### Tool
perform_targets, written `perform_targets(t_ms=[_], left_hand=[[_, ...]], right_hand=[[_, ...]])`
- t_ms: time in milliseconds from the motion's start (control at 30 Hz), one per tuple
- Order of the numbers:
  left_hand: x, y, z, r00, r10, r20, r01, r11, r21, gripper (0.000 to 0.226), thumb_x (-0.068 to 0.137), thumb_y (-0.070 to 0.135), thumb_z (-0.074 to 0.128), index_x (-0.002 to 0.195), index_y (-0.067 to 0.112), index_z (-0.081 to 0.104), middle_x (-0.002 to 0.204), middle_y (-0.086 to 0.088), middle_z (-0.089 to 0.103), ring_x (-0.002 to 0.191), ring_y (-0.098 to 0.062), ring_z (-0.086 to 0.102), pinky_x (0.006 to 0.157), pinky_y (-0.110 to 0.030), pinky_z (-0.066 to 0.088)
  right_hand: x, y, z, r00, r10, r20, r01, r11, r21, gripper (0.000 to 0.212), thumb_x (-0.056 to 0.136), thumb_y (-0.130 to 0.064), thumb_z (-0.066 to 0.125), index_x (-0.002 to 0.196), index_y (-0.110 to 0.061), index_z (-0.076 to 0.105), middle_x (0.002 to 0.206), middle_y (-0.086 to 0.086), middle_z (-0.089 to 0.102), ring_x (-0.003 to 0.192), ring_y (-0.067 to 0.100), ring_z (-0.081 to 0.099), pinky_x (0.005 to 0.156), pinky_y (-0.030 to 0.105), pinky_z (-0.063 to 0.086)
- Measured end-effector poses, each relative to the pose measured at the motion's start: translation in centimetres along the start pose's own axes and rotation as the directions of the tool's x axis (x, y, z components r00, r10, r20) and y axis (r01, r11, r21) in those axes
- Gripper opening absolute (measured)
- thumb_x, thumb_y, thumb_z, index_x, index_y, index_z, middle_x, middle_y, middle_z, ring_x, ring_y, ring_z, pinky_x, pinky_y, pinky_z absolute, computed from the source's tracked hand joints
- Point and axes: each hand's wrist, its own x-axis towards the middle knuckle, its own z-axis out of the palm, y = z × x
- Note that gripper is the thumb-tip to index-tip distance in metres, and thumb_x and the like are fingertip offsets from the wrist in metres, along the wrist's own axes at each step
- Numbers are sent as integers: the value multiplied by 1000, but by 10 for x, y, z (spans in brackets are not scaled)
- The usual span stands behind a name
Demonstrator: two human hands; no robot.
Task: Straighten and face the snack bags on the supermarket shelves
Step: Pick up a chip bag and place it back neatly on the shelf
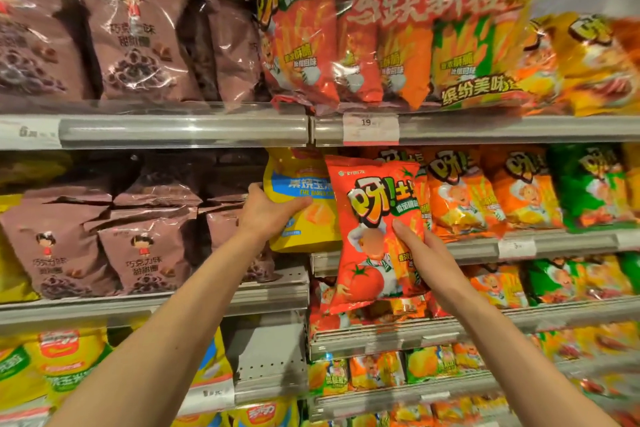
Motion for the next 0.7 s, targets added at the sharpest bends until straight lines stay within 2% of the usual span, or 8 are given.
perform_targets(t_ms=[67, 100, 233, 333, 467, 567, 633, 700], left_hand=[[-2, -2, 3, 998, 50, 31, -50, 998, -28, 52, 71, 32, 94, 115, 17, 71, 108, -1, 78, 98, -19, 75, 94, -47, 59], [-3, -4, 4, 997, 74, 32, -73, 996, -42, 45, 74, 30, 92, 113, 20, 72, 106, 0, 78, 96, -19, 76, 93, -47, 60], [-7, -4, 5, 997, 67, 31, -63, 992, -114, 58, 79, 30, 89, 126, 13, 61, 116, -4, 75, 103, -24, 73, 95, -50, 58], [-11, -5, 0, 994, 102, 27, -98, 987, -128, 50, 81, 29, 87, 124, 15, 65, 112, -2, 76, 100, -21, 75, 94, -49, 59], [-13, -12, -20, 993, 118, -9, -118, 980, -158, 35, 83, 31, 85, 112, 26, 66, 103, 7, 77, 88, -8, 76, 91, -43, 61], [-11, -16, -36, 993, 113, 17, -108, 977, -185, 46, 83, 34, 84, 122, 23, 63, 111, 3, 76, 97, -16, 75, 93, -45, 60], [-11, -17, -42, 991, 128, 30, -118, 970, -214, 46, 82, 33, 85, 121, 23, 62, 111, 2, 77, 97, -17, 76, 89, -42, 61], [-11, -17, -46, 989, 132, 62, -113, 961, -254, 40, 82, 31, 85, 116, 26, 64, 105, 4, 79, 93, -16, 77, 80, -36, 63]], right_hand=[[1, 0, 0, 1000, -10, 2, 10, 1000, 5, 52, 80, -76, 66, 118, -41, 72, 115, -11, 77, 110, 11, 72, 106, 48, 51], [2, 1, 0, 1000, -17, 6, 17, 1000, 9, 45, 83, -74, 65, 113, -42, 73, 111, -11, 78, 105, 9, 74, 104, 46, 53], [3, 2, 2, 1000, -31, -8, 31, 1000, 5, 47, 88, -67, 63, 121, -35, 70, 111, -13, 78, 104, 6, 74, 102, 44, 54], [2, 3, 2, 999, -33, -19, 33, 999, 13, 46, 90, -66, 62, 122, -34, 69, 111, -12, 78, 105, 8, 74, 102, 44, 54], [1, 2, 4, 999, -39, -24, 39, 999, 16, 43, 92, -64, 61, 121, -34, 70, 111, -11, 78, 104, 8, 74, 102, 44, 54], [1, 2, 5, 998, -38, -43, 38, 999, 14, 41, 92, -63, 61, 119, -33, 71, 109, -11, 79, 102, 9, 75, 101, 45, 55], [2, 3, 6, 998, -35, -51, 36, 999, 10, 41, 91, -64, 61, 116, -33, 72, 108, -9, 79, 101, 10, 75, 101, 47, 55], [3, 5, 7, 998, -30, -54, 31, 1000, 8, 43, 91, -66, 61, 116, -33, 72, 108, -8, 79, 101, 12, 75, 102, 48, 54]])
